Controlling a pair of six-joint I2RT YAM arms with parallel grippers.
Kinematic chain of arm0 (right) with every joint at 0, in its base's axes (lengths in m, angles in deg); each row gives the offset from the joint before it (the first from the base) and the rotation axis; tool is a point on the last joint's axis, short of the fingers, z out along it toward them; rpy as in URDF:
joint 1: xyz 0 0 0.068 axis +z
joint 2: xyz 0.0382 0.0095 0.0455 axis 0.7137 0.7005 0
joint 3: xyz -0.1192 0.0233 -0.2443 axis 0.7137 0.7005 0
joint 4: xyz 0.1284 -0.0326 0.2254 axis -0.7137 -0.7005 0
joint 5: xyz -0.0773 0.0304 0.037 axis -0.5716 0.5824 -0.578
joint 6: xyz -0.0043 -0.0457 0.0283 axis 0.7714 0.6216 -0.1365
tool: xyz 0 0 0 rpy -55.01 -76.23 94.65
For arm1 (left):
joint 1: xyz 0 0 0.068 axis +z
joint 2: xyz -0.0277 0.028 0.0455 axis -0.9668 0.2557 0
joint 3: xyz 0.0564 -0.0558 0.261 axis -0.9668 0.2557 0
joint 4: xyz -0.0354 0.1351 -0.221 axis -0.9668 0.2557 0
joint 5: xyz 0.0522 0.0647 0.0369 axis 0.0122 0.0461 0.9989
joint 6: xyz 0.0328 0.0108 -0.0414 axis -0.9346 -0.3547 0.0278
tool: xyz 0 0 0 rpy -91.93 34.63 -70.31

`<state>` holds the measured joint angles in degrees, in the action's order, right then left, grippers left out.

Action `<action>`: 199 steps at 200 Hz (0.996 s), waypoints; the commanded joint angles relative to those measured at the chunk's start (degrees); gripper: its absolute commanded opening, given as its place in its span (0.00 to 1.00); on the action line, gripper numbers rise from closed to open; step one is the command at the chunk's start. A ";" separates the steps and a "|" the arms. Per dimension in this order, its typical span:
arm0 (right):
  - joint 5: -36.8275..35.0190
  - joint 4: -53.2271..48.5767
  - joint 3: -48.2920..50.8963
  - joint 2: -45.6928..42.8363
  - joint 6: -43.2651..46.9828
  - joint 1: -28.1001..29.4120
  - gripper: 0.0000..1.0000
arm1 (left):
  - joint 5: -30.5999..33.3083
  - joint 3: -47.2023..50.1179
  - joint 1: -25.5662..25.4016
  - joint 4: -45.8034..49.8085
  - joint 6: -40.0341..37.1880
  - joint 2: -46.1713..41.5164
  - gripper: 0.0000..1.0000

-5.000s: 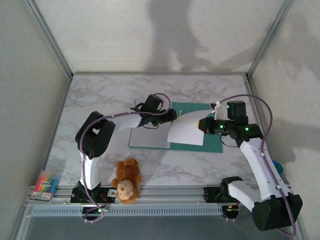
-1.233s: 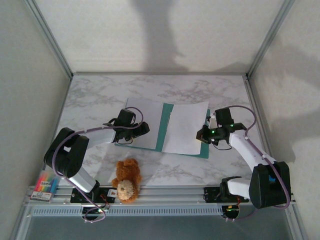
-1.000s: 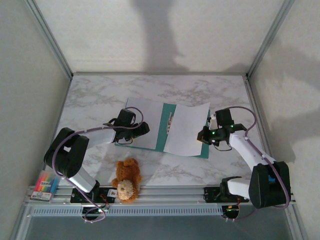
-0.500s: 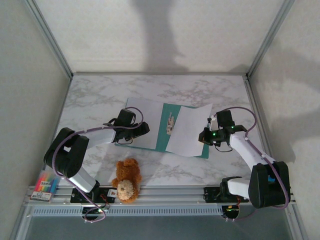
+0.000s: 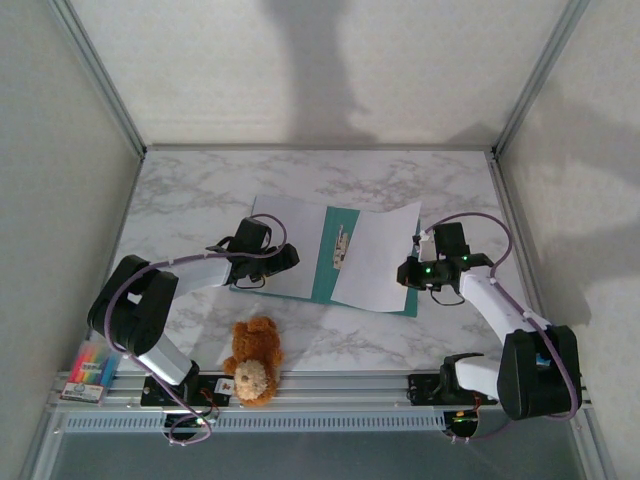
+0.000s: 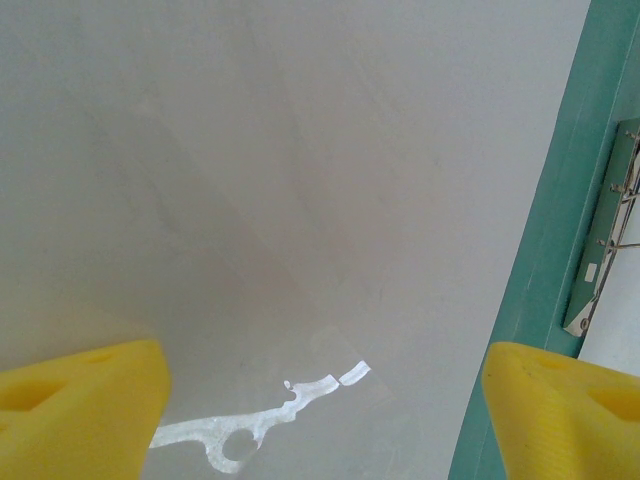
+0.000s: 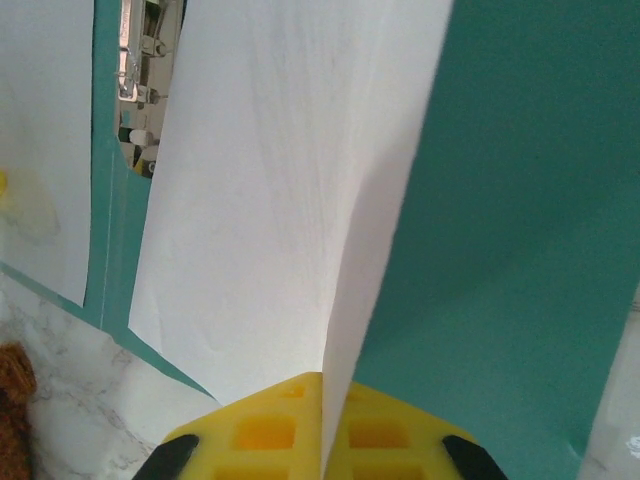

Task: Put the files into the folder

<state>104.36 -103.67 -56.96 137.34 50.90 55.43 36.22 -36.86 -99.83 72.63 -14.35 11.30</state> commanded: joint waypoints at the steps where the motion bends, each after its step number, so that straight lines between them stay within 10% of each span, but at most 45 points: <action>1: 0.35 0.34 -0.41 -0.23 2.14 0.19 0.00 | 2.25 1.89 0.74 4.62 -1.04 3.17 0.84; 199: -6.10 -3.70 -7.58 5.50 5.86 4.07 0.00 | 1.37 1.81 0.77 3.93 -1.70 3.36 0.84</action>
<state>99.37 -106.31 -62.80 142.04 55.31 58.92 36.15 -36.84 -99.83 72.59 -14.74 11.30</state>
